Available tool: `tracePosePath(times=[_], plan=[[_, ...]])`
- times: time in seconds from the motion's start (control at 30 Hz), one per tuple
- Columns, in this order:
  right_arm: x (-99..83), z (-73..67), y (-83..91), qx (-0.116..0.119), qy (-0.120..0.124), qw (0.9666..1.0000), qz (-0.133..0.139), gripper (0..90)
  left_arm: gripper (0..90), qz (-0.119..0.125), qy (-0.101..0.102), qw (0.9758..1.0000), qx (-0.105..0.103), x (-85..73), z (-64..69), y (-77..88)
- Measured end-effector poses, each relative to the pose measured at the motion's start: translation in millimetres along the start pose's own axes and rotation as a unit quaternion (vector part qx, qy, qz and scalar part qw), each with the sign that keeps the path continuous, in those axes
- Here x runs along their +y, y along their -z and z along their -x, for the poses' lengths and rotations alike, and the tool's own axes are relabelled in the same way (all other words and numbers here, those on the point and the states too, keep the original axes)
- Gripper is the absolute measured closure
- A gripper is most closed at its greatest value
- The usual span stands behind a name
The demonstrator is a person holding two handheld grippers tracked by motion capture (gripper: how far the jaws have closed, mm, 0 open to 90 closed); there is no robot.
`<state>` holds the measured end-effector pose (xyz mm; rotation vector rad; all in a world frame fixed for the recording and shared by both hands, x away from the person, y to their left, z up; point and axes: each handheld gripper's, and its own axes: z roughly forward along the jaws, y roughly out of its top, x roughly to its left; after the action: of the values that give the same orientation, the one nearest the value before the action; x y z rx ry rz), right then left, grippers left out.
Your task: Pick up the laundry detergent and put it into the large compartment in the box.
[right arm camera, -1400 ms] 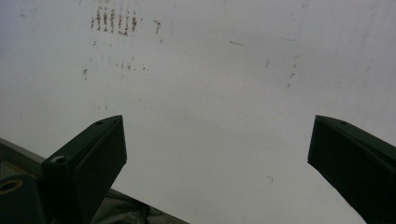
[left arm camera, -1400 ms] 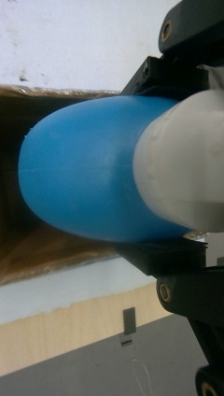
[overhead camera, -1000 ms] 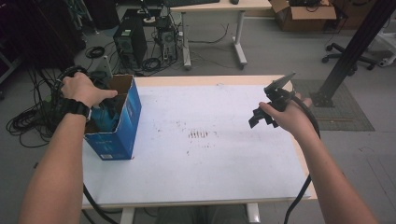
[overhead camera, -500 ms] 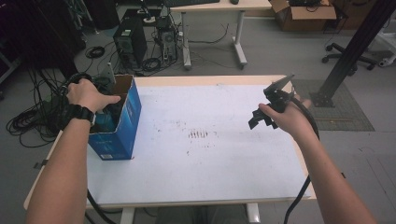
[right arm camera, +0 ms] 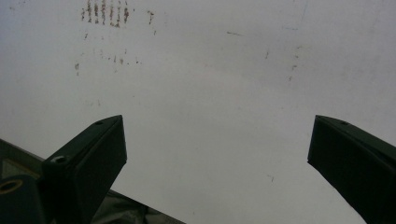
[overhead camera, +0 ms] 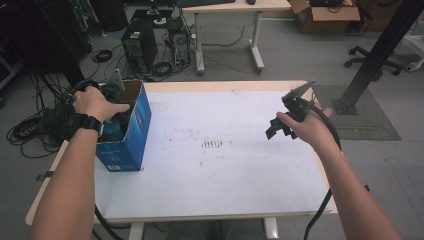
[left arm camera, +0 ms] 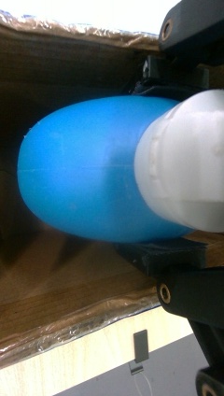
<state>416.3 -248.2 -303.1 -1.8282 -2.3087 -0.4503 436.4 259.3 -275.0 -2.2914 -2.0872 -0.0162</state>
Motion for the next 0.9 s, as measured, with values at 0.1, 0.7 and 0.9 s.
tracePosePath(times=[0.1,0.7,0.9], plan=[[-0.6,0.5,-0.2,0.001,0.001,1.0,0.001,4.6,37.2,-0.002,-0.001,1.0,-0.003,-0.7,-0.1,0.1],[-2.1,-0.7,4.7,0.001,0.001,1.0,0.005,4.6,32.7,0.015,-0.005,0.9998,-0.016,-7.2,-0.6,22.0],[-3.4,-2.1,7.6,0.004,0.003,0.9999,0.009,4.6,29.6,0.032,-0.007,0.9994,-0.011,-11.3,0.7,45.4]])
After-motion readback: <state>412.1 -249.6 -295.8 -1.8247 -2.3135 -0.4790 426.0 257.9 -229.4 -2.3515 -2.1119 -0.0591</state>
